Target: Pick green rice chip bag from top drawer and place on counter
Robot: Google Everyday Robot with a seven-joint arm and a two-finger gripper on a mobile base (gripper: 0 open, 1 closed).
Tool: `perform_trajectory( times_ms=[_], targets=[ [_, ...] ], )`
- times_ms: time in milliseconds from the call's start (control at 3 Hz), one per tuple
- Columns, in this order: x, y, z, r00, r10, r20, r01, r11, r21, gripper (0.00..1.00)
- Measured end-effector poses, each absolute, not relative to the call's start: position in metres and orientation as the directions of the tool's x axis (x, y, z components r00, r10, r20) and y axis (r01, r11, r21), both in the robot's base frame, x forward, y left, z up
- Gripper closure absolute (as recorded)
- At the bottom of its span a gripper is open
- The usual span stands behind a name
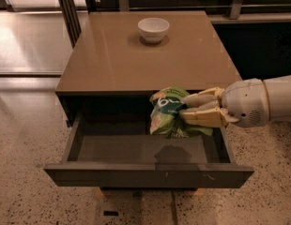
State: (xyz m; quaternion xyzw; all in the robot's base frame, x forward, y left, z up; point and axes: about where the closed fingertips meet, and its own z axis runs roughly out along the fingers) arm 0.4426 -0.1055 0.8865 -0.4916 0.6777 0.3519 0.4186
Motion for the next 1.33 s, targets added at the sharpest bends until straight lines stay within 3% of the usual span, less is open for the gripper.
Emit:
perform_trajectory(
  times_ms=[667,1333],
  targets=[
    [0.447,-0.094,0.906,-0.117,-0.344,-0.932,-0.974,0.221,0.04,1.0],
    [0.529,-0.093,1.005,0.045,-0.392,-0.919,-0.963,0.228,-0.144,1.0]
  ],
)
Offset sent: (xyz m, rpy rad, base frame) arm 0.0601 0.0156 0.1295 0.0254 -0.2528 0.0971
